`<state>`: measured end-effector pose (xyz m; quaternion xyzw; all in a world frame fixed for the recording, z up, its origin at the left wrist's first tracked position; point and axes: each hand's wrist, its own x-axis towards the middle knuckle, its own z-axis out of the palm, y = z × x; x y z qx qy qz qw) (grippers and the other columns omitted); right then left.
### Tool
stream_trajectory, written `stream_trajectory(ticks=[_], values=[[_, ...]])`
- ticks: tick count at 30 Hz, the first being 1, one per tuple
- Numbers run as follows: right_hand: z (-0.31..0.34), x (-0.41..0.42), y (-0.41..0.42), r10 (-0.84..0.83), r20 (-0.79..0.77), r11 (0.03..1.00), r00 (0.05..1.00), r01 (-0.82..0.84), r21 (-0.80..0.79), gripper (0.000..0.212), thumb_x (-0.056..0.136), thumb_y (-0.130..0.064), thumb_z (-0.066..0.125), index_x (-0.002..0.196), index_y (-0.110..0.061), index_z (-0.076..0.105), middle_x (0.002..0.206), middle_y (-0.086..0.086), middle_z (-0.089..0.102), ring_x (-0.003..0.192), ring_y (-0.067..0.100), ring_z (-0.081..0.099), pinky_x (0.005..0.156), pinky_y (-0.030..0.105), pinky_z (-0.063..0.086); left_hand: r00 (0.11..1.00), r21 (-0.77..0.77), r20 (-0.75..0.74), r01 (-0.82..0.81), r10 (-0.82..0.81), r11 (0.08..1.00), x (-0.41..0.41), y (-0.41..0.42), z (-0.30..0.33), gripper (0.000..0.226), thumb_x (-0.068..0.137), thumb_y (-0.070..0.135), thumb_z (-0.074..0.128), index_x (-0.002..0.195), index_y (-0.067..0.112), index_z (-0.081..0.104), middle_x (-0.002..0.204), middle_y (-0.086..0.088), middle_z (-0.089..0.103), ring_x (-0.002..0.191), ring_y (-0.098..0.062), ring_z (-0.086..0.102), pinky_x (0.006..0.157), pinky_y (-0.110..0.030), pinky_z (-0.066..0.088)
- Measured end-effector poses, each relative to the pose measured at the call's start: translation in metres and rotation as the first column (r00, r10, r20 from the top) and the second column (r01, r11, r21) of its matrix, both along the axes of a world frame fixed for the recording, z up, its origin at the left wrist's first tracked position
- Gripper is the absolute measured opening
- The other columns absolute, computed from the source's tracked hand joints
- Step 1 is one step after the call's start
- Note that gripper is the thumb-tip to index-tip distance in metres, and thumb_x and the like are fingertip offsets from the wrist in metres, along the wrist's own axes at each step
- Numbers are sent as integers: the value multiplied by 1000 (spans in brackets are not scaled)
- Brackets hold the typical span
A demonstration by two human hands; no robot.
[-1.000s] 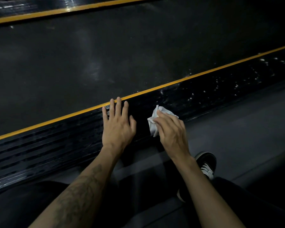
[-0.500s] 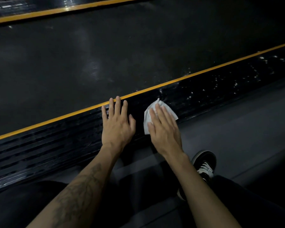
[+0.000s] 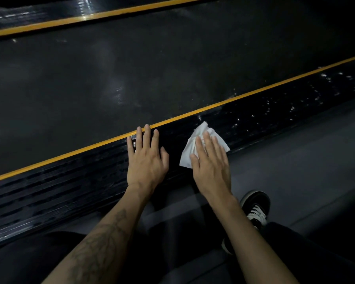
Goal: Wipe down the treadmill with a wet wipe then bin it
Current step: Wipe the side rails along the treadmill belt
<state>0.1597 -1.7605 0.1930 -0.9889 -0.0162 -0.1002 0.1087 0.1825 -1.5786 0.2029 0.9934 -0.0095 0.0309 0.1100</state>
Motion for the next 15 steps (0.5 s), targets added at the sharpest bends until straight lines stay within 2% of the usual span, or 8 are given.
stream_trajectory(ticks=[2, 4, 6, 9, 12, 15], values=[[-1, -9, 15, -29, 10, 1000, 1000, 29, -4, 55, 104, -35, 35, 148, -7, 53, 159, 19, 41, 149, 34, 36, 119, 52, 36, 1000, -6, 3, -2, 2, 1000, 1, -1, 0, 66, 100, 41, 22, 159, 12, 34, 170, -13, 20, 159, -29, 6, 127, -57, 9], [2, -5, 23, 49, -11, 999, 999, -49, 7, 55, 103, -38, 34, 148, -12, 54, 159, 17, 41, 149, 34, 36, 120, 52, 34, 1000, -10, 5, 1, -1, 1000, 1, 0, 0, 67, 100, 41, 22, 159, 11, 34, 170, -14, 20, 159, -29, 7, 127, -57, 9], [7, 12, 16, 107, -79, 994, 991, -106, 13, 60, 103, -45, 26, 153, -20, 47, 165, 11, 32, 154, 30, 27, 124, 50, 27, 1000, -7, 1, 10, -10, 1000, 2, 0, 0, 66, 100, 41, 22, 159, 11, 34, 170, -13, 19, 159, -29, 6, 127, -57, 8], [9, 21, 1, 41, -136, 999, 990, -41, 8, 64, 103, -50, 18, 159, -23, 34, 169, 8, 20, 158, 26, 14, 127, 47, 18, 1000, -5, 1, 4, -4, 1000, 1, 1, 0, 65, 101, 41, 23, 159, 12, 33, 170, -13, 19, 159, -29, 5, 127, -57, 8], [5, 4, 11, -38, -83, 999, 996, 37, -9, 58, 105, -41, 29, 156, -16, 42, 165, 15, 31, 154, 31, 25, 123, 51, 28, 1000, -15, 11, 1, -1, 1000, 1, -1, 0, 65, 101, 40, 24, 158, 11, 36, 169, -13, 21, 159, -29, 7, 127, -57, 9], [5, 5, 23, 101, -53, 995, 994, -99, 31, 56, 103, -37, 30, 149, -17, 52, 161, 14, 38, 152, 32, 32, 120, 52, 33, 1000, -19, 9, 0, 0, 1000, 2, -1, -1, 66, 100, 40, 23, 158, 11, 35, 170, -13, 21, 159, -29, 7, 127, -58, 10]])
